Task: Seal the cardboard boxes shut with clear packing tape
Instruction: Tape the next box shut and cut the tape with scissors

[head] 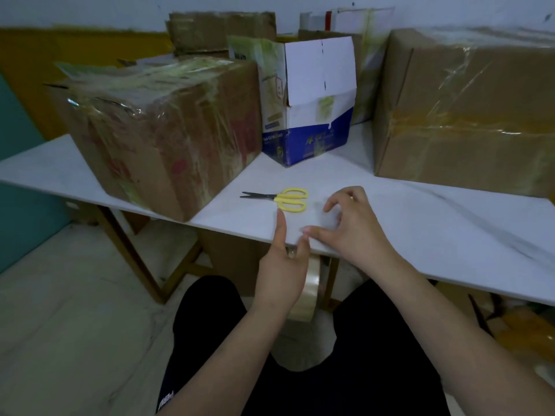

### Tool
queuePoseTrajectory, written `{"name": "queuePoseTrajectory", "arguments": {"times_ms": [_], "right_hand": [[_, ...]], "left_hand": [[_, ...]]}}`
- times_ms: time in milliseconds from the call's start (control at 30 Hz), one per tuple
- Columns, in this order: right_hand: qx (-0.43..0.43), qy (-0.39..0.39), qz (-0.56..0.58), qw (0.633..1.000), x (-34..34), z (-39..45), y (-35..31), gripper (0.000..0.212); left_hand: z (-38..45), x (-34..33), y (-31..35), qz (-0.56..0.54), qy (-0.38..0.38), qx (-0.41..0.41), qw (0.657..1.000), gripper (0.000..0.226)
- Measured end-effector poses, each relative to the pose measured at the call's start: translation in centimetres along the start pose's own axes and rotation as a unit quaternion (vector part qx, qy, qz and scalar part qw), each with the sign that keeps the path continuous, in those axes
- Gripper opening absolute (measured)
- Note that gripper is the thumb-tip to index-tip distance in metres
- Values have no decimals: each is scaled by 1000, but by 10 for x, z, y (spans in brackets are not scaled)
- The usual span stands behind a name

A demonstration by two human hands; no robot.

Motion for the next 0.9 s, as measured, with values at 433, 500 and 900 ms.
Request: {"name": "queuePoseTrajectory", "arguments": {"times_ms": [433,500,900], "right_hand": [[76,-49,-49,995,2,-7,2,38],[104,-41,-40,993,3,-8,0,29],[269,17,-127,955,1,-39,10,41]], "left_hand": [[-3,39,11,270,84,-123,951,53],[-7,55,18,324,162,-242,900,43],[51,47,-1,269,7,-511,817,37]]}}
Point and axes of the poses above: each hand's wrist, its own z-axis towards the middle knuckle, its own x-axis out of the back of the hand, y = z × x, the point moved 1 cm from there along z, towards the middle knuckle, and after that the axes turned 12 degrees about y, right-handed, at the moved point
